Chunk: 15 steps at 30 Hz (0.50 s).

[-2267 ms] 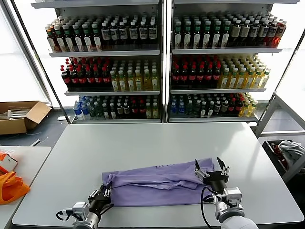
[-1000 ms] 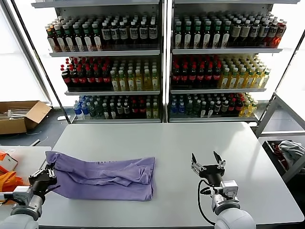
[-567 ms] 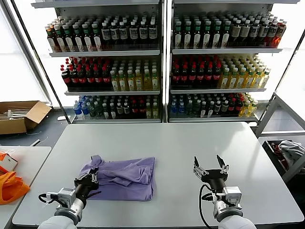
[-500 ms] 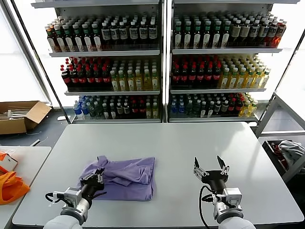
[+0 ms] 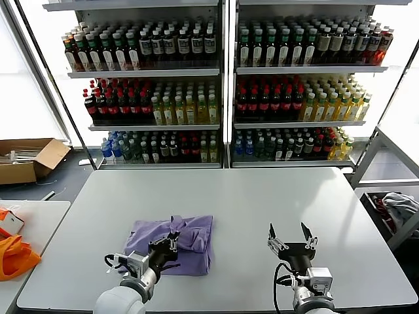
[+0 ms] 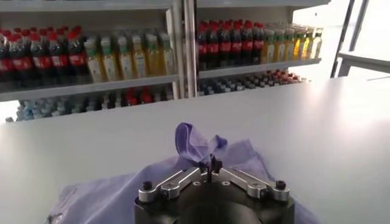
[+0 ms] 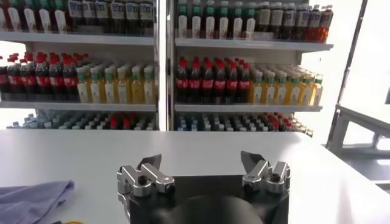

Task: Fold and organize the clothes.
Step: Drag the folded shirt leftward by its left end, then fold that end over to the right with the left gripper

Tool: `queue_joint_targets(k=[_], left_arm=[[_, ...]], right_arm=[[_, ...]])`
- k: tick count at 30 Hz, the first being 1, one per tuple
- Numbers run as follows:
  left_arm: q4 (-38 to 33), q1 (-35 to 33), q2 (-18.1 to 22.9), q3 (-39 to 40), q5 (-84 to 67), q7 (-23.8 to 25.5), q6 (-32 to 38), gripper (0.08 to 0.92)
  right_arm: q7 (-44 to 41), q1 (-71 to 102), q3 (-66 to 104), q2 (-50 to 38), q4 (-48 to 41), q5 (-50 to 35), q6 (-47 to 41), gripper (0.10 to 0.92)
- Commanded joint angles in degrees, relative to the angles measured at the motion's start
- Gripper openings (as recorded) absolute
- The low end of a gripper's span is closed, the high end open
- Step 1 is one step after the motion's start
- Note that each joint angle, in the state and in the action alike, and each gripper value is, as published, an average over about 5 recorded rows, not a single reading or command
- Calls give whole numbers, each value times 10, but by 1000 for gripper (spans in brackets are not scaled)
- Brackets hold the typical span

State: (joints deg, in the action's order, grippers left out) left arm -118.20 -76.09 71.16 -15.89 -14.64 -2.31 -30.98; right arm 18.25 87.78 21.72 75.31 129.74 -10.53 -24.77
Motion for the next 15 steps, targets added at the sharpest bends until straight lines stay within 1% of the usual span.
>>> queue_joint_targets(k=[1, 9, 12, 15], left_arm=[[19, 33, 10, 37, 3, 1, -5, 92], [52, 32, 32, 45, 16, 9, -2, 105], [56, 27, 38, 49, -2, 11, 18, 162], [44, 15, 42, 57, -52, 11, 40, 246]], right_arm=[[0, 10, -3, 8, 0, 9, 2, 823], [-3, 13, -5, 5, -1, 9, 5, 823], [-4, 15, -6, 5, -3, 9, 9, 823], [-4, 13, -8, 4, -5, 9, 11, 823]])
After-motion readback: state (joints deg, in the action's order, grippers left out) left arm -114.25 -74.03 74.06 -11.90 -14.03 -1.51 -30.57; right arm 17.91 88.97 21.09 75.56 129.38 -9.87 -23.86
